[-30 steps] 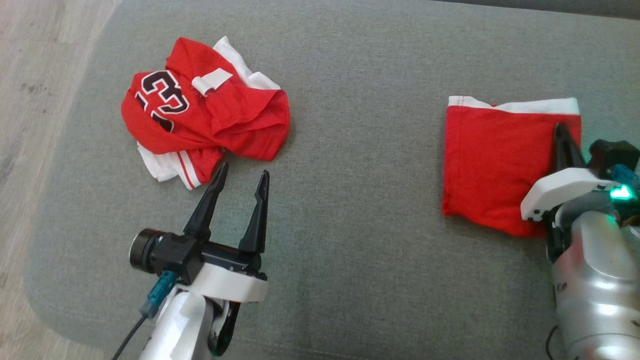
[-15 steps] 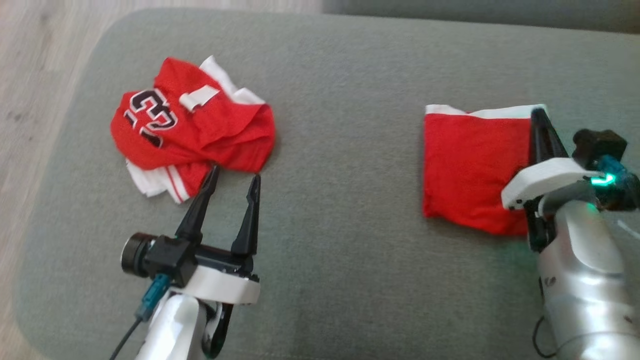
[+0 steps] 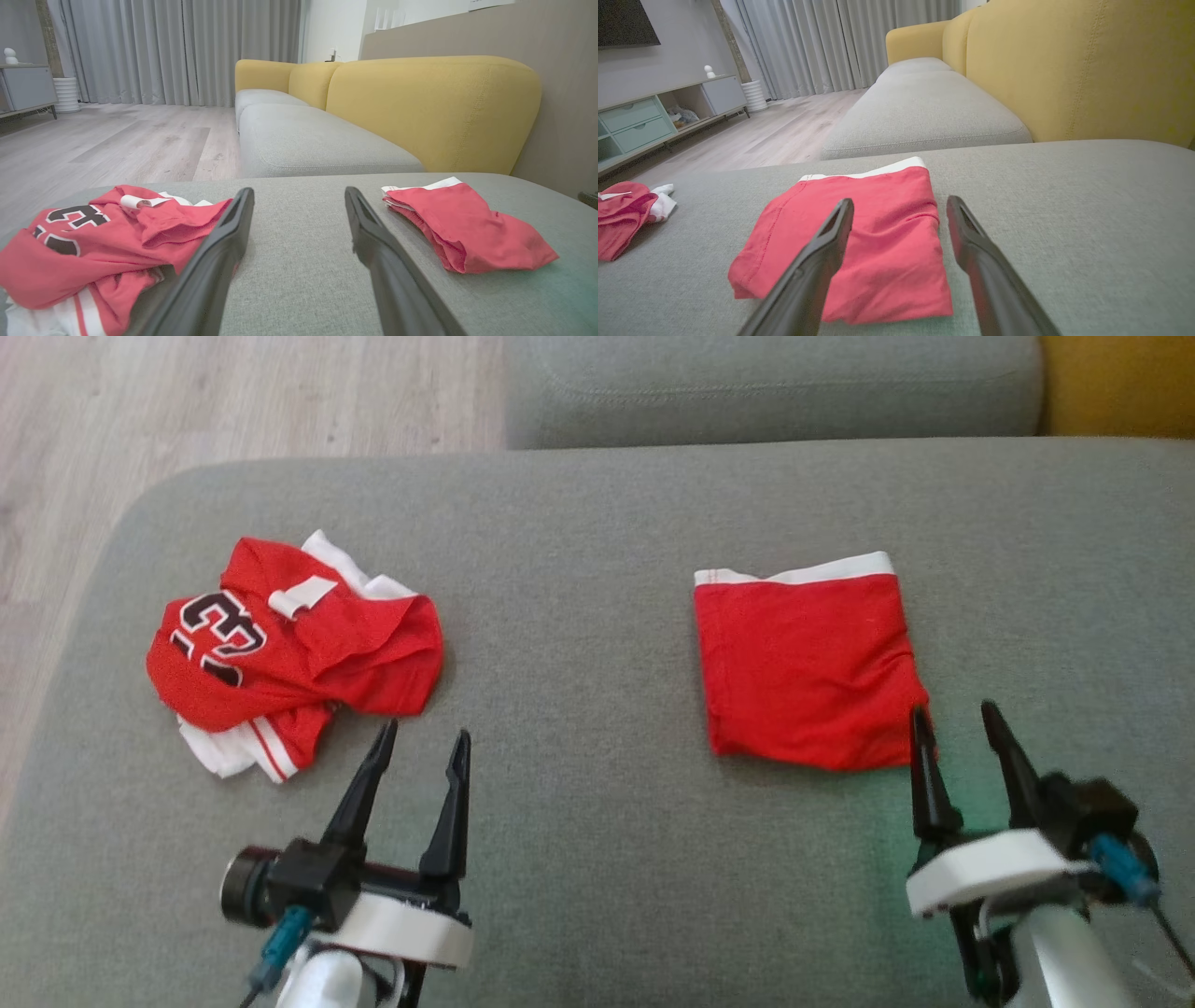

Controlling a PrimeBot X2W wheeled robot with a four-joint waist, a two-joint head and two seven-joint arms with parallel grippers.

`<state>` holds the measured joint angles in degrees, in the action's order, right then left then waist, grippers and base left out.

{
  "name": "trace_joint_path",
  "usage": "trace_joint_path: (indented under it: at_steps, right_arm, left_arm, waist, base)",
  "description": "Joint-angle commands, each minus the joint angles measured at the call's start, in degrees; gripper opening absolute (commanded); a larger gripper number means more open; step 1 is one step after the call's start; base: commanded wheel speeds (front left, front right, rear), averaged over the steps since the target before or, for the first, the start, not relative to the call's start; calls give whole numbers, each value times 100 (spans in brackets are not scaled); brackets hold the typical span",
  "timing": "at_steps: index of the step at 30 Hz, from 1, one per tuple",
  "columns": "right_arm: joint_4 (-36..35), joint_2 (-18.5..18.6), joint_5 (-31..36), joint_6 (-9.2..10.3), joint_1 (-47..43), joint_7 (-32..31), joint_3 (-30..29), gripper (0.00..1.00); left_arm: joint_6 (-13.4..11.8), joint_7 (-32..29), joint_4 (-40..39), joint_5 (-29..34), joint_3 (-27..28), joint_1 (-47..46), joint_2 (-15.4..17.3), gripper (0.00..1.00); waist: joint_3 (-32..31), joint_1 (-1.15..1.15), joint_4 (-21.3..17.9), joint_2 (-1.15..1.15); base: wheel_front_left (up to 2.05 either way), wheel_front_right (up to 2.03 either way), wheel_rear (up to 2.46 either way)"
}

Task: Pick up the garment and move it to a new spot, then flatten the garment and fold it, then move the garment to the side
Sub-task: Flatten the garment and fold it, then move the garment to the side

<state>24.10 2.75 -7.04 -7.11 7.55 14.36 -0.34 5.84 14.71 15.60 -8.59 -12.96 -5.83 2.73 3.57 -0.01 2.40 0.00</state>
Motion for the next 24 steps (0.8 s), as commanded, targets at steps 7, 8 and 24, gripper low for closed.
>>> trace_joint_path:
  at_steps: [7, 8, 24]
  right_arm:
    - [-348, 13, -44, -37, -98, 63, 272, 100]
    - [-358, 13, -36, -37, -95, 63, 285, 100]
    - [652, 13, -9, -37, 1367, -1132, -890, 100]
  left_arm:
    - [-62, 29, -113, -67, 181, 23, 15, 100]
    - [-64, 29, -108, -73, 169, 25, 15, 100]
    - [-2, 29, -132, -86, -57, -346, 15, 100]
  waist:
    - [-143, 1, -69, 0]
    - [-147, 1, -61, 0]
    - [576, 1, 523, 0]
  base:
    - [0, 0, 0]
    - [0, 0, 0]
    - [0, 0, 0]
